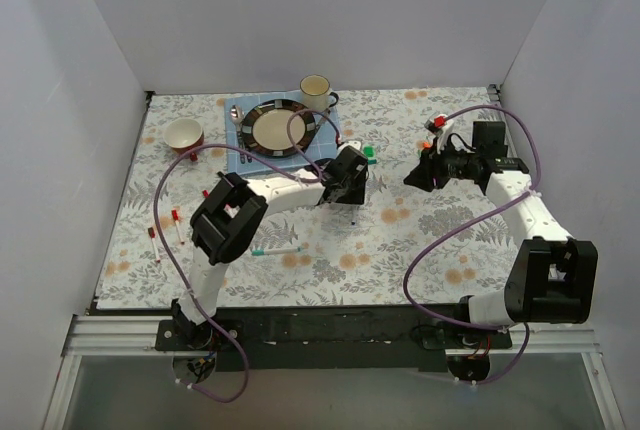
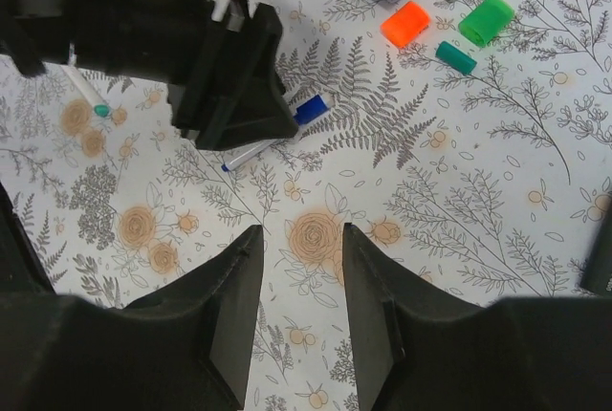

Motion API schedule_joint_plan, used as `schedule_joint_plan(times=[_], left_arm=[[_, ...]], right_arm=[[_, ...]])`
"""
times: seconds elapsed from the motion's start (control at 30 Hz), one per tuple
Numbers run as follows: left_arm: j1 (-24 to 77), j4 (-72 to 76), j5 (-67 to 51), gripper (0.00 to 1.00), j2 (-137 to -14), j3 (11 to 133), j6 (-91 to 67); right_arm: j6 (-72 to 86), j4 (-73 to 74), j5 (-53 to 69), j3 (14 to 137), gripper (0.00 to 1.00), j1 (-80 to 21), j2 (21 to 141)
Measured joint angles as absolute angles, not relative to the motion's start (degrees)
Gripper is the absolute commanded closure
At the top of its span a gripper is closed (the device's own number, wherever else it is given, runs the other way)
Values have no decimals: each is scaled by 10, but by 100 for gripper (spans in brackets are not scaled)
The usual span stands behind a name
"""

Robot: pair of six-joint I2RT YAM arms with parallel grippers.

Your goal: Open the pen caps

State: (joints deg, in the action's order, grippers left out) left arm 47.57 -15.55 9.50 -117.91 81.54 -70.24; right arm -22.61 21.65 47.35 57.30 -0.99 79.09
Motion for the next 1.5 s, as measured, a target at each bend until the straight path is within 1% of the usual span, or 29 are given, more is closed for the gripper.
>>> schedule_joint_plan(times=[0.07,0.1,0.17,0.2,0.27,0.43,0.57,0.67,0.73,0.77,0.8,0.83,0.87,0.9,0.97,1.0,1.07,1.17,1.27,1.37,1.5], left_arm=[[479,-173,116,56,-1208,854,-693],[479,-180,123,65,-1218,868,-690],[481,-196,138,71,-1236,899,-682],[481,-205,146,71,-1246,914,-679],[482,-223,161,80,-1263,942,-670],[483,-254,183,82,-1289,988,-655],[485,-265,185,83,-1291,992,-649],[485,-264,184,94,-1289,989,-649],[485,-250,180,97,-1279,972,-650],[485,-231,175,99,-1267,948,-652],[485,-205,167,100,-1245,910,-654],[482,-180,154,100,-1218,866,-660],[480,-142,138,100,-1185,813,-670],[477,-101,119,100,-1146,755,-686],[466,-16,77,100,-1068,654,-722],[457,56,53,100,-1021,593,-748],[443,166,25,100,-959,524,-790],[436,317,-3,100,-927,476,-847],[437,437,-27,100,-934,449,-901],[441,505,-43,100,-956,439,-940],[448,555,-51,100,-985,440,-971]], right_arm=[[-225,213,483,572,55,-3,790],[-225,212,487,571,55,0,789],[-224,210,494,571,55,6,784],[-223,209,498,571,55,9,782],[-223,208,502,571,55,12,779],[-222,208,510,570,55,15,774],[-222,207,512,563,55,15,772],[-220,206,516,563,55,15,772],[-217,203,524,560,55,15,772],[-214,200,531,556,54,15,772],[-211,197,544,550,51,15,775],[-210,195,550,547,46,15,777],[-208,192,563,542,38,14,783],[-204,189,578,537,35,11,790],[-196,182,604,528,30,6,808],[-190,175,618,521,29,-1,820],[-178,159,641,507,27,-21,836],[-136,117,670,480,26,-55,850],[-57,25,693,442,25,-79,850],[66,-118,707,385,26,-83,850],[215,-284,719,335,28,-83,853]])
